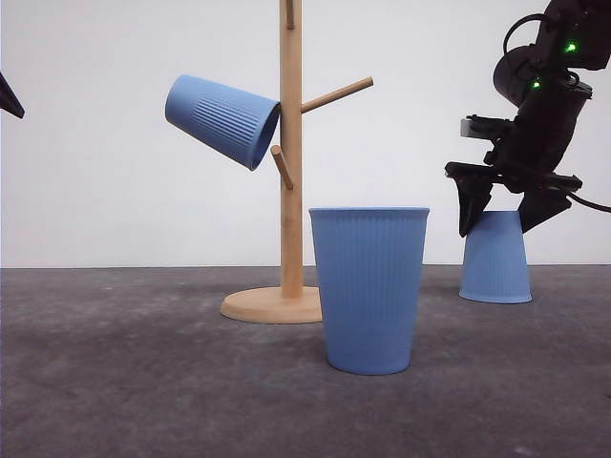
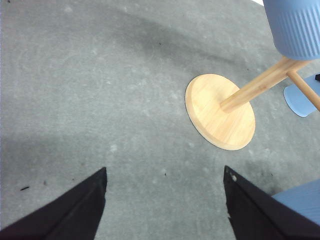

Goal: Place three cups

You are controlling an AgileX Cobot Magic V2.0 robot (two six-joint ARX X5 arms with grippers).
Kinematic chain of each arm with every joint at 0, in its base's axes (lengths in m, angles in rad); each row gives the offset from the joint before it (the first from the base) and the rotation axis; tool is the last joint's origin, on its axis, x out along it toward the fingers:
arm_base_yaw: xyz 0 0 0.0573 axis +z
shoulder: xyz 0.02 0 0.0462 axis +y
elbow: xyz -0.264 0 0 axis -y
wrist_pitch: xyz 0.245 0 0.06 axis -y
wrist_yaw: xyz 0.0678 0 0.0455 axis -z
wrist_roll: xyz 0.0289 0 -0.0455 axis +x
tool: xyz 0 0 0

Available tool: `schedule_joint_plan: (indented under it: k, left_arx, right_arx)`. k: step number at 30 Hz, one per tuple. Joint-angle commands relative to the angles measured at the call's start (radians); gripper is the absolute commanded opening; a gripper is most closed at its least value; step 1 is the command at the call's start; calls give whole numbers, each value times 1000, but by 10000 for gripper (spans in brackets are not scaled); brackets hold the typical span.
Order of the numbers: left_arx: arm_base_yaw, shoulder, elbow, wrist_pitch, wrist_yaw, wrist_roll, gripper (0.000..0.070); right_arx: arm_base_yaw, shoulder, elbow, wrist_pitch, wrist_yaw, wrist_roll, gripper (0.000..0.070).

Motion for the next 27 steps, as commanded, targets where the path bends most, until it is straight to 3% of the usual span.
schedule_joint_plan:
  k: [1,9,17,22,27]
  left_arx:
    - [0,6,9,7,-1,3,431]
    - [0,6,9,8,-3,3,431]
    - [0,6,9,8,-2,4,431]
    - [0,6,9,8,-2,4,432]
    - [0,6,9,9,-2,5,432]
  right_arx:
    - [3,17,23,-1,7,-16,393]
    - [0,-81,23,-101,-7,-33,394]
    - [-41,-253,9,-179,-175,-33,394]
    - [-104,-384,-115,-88,-344,-12,394]
    - [-160,-491,-282,123,-580,142,394]
